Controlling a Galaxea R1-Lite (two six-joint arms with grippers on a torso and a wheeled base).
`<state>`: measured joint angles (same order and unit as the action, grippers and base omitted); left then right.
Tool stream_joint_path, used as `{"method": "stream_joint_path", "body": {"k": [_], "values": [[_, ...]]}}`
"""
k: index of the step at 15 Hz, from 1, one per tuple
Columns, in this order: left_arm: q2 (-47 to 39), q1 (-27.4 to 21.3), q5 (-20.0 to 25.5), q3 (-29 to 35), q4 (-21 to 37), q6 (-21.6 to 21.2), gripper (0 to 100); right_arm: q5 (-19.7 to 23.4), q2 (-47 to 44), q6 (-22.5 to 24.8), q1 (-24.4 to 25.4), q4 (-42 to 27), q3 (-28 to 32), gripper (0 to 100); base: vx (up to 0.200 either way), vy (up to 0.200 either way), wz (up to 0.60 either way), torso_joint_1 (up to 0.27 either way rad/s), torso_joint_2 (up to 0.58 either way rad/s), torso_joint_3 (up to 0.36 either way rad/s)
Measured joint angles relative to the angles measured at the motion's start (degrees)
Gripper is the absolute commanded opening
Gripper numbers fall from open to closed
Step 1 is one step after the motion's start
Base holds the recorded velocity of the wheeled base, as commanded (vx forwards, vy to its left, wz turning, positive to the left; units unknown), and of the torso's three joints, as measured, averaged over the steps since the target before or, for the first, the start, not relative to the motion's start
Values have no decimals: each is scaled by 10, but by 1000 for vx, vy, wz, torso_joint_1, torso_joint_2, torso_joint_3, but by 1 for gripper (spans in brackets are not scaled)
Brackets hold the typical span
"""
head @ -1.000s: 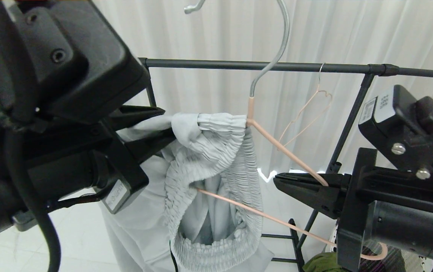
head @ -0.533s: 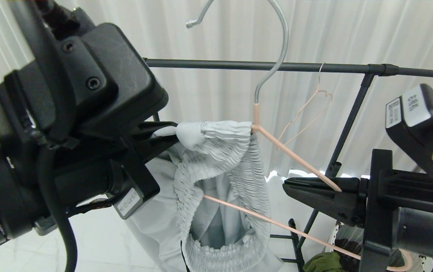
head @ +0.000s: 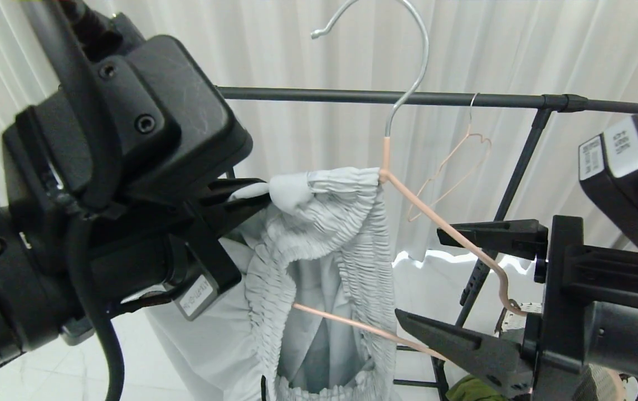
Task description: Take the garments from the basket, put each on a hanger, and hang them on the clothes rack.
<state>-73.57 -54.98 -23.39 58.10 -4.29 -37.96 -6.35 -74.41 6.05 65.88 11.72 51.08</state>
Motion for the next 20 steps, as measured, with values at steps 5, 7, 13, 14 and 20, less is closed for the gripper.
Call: {"method": "stream_joint_path", "body": {"k": [5,7,13,14,20], "values": [[-4,55,-6,-56,-179,-108,0,-3,7,2,-18,2,-1,100,0,0,0,0,0,0],[-5,82,-7,-84,-228,-134,0,-5,10,15,-37,3,0,100,0,0,0,0,0,0],[-24,117,-7,-99,-346,-138,0,-3,16,21,-62,2,-1,100,0,0,0,0,0,0],[-33,118,-8,-99,-379,-139,0,-3,15,14,-62,3,-1,100,0,0,0,0,0,0],[-87,118,-6,-97,-480,-147,0,-68,-49,-104,-54,59,18,100,0,0,0,0,0,0]]}}
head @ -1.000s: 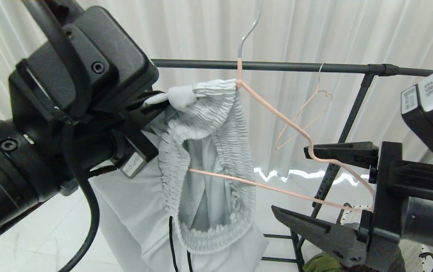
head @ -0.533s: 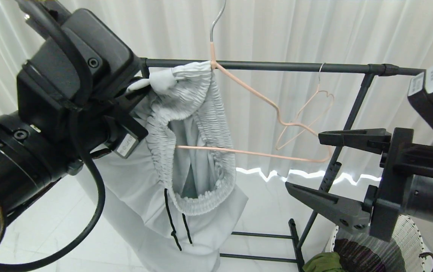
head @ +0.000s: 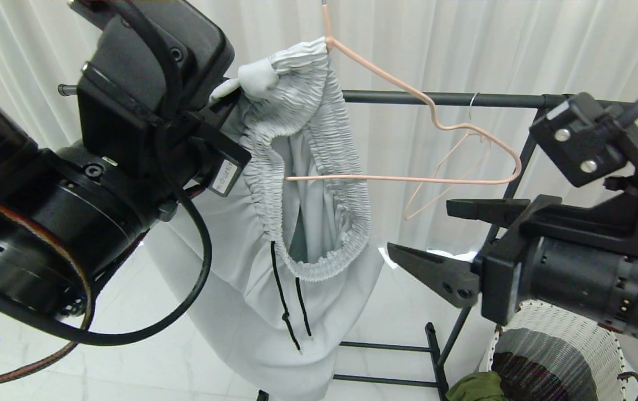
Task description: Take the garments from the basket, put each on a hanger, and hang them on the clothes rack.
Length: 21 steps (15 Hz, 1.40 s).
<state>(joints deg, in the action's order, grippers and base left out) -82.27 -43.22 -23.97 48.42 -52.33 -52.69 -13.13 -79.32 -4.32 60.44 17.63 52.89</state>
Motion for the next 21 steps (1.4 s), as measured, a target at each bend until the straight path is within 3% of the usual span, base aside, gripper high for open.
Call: {"method": "stream_joint_path", "body": {"k": [4,10,11,16,21], "values": [[-7,0,-1,4,0,4,0,-101,-70,-54,26,30,32,100,0,0,0,0,0,0],[-8,0,-1,11,0,4,0,-151,-131,-83,37,59,44,100,0,0,0,0,0,0],[-7,-1,-1,11,0,4,0,-161,-138,-93,37,59,45,0,0,0,0,0,0,0],[-4,-6,-1,11,0,4,0,-167,-153,-97,31,59,43,0,0,0,0,0,0,0],[-1,-5,-5,6,0,4,0,-168,-148,-97,-8,59,38,0,0,0,0,0,0,0]]}}
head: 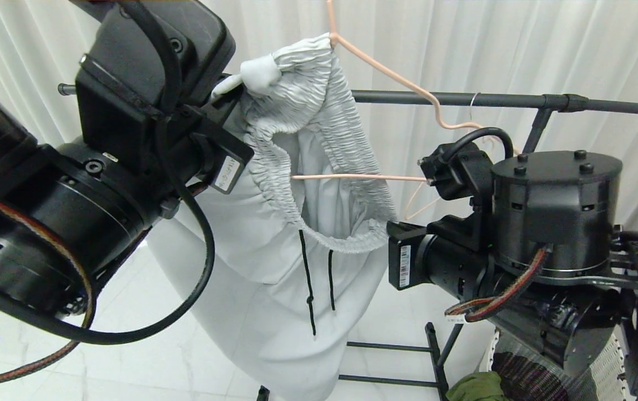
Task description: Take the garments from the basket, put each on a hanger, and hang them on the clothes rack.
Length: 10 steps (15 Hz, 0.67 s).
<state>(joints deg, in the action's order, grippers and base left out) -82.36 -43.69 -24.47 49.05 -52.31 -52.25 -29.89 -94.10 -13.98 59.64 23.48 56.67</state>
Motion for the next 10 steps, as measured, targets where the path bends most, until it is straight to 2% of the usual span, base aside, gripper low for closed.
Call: {"method": "stream_joint_path", "body": {"k": [4,10], "values": [[1,10,-23,-10,0,-1,0,-9,26,3,-38,0,-32,0,0,0,0,0,0,0],[2,27,-25,-35,0,-7,0,-15,81,26,-121,-3,-83,0,0,0,0,0,0,0]]}}
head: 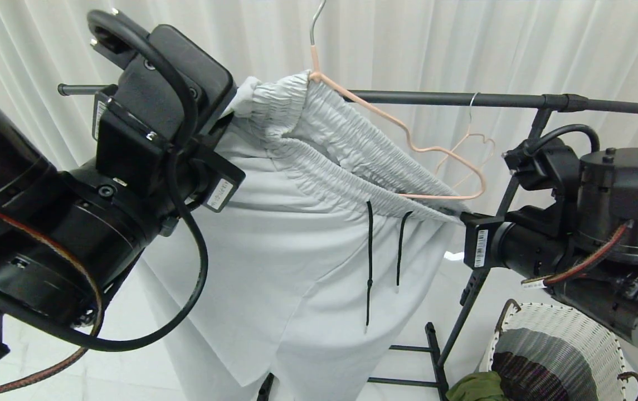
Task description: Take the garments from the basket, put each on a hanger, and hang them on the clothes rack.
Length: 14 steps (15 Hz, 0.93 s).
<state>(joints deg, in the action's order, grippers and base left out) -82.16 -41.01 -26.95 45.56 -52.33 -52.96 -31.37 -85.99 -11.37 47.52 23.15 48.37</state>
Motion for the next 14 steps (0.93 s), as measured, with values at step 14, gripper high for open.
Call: {"method": "stream_joint_path", "body": {"k": [14], "values": [[30,38,10,-117,-2,-50,0,47,58,64,2,-9,-6,0,0,0,0,0,0,0]]}}
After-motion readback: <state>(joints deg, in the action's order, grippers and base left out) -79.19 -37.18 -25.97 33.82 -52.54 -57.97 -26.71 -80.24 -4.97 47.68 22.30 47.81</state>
